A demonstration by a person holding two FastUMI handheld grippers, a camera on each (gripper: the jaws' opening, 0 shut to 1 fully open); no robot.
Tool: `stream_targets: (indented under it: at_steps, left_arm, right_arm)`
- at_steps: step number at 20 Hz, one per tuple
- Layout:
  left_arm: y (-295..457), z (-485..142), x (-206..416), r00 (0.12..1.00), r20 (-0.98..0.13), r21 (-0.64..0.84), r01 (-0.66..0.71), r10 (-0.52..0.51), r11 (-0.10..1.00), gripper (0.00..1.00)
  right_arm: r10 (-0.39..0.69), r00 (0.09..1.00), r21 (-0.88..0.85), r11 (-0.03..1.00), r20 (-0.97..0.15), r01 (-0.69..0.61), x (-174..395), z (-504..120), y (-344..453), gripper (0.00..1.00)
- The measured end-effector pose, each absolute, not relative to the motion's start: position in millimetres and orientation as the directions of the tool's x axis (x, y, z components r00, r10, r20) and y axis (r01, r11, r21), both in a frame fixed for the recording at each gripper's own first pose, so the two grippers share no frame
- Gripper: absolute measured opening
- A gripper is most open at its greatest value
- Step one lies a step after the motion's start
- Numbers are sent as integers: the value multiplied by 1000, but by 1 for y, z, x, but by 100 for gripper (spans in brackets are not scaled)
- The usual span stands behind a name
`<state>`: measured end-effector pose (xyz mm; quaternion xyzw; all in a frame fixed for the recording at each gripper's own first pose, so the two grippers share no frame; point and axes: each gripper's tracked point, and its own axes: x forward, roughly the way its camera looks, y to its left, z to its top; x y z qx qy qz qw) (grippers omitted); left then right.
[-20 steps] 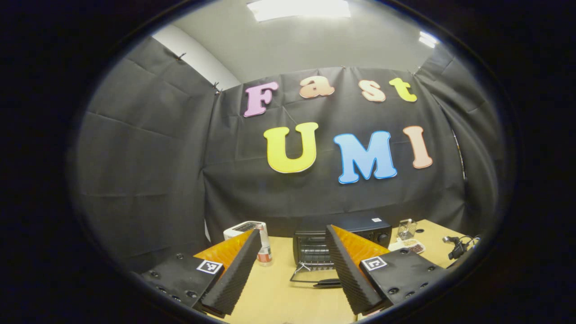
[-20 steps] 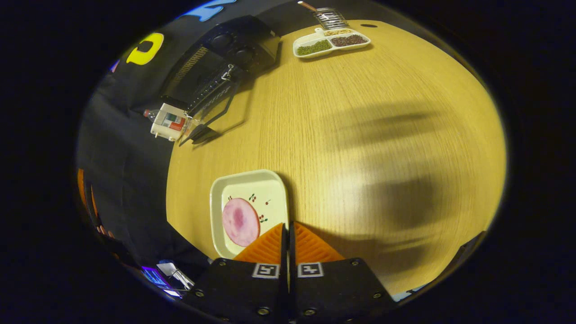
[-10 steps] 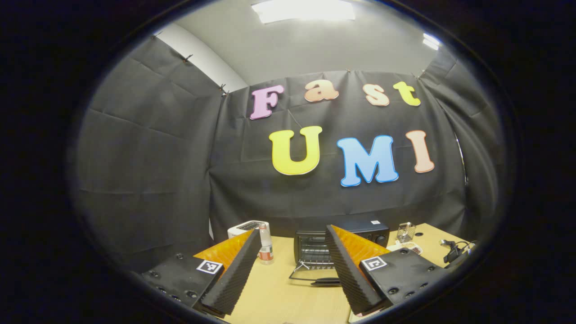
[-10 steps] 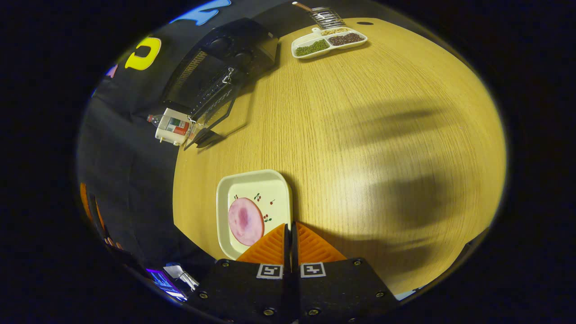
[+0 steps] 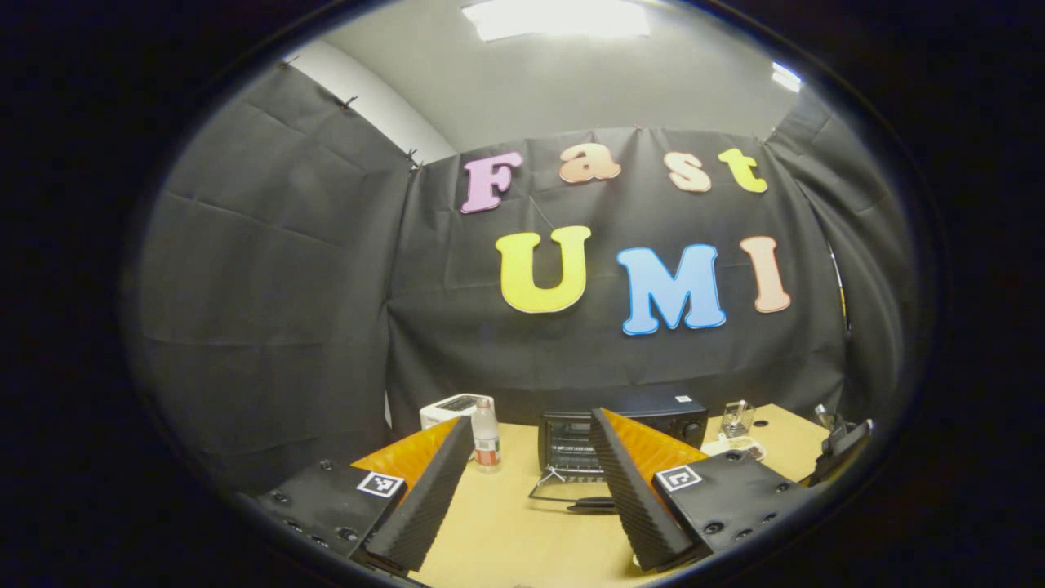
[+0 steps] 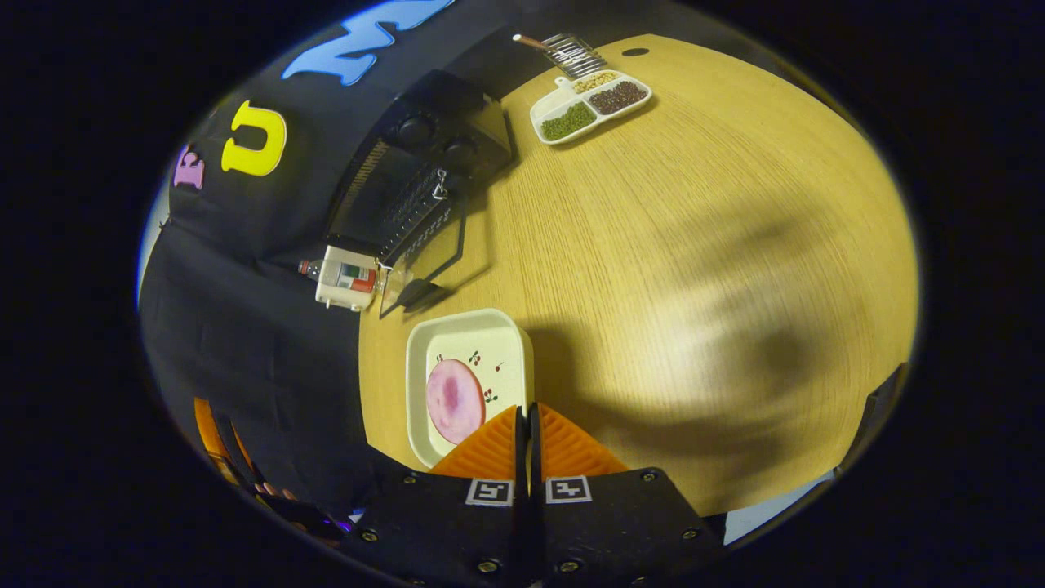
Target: Open the electric oven with the left hand, put the food in, and close the electric oven.
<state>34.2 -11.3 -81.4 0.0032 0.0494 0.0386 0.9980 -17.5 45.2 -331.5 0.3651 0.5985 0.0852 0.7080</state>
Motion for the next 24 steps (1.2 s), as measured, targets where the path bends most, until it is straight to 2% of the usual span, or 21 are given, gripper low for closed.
stream_targets:
  at_steps: [6, 9, 12, 18, 19, 24]
  left_arm:
    - [14, -85, 67, 993, -95, 2, -71, 71, 997, 90]
    - [30, -91, 84, 993, -96, 12, -65, 66, 998, 95]
    - [48, -93, 101, 993, -97, 7, -67, 68, 998, 100]
    - [80, -108, 136, 992, -103, 7, -66, 66, 998, 96]
    - [86, -111, 142, 993, -102, 9, -66, 66, 998, 100]
    - [116, -125, 164, 991, -111, 5, -76, 76, 997, 100]
  right_arm:
    - [496, 408, 641, 627, -766, 442, 38, -310, 78, 0]
    - [468, 463, 658, 561, -752, 502, 61, -306, 95, 0]
    - [436, 484, 651, 497, -759, 573, 78, -310, 109, 0]
    - [382, 532, 652, 357, -756, 669, 114, -314, 138, 0]
    - [367, 538, 648, 341, -759, 681, 122, -317, 141, 0]
    - [325, 572, 652, 246, -753, 717, 161, -326, 157, 0]
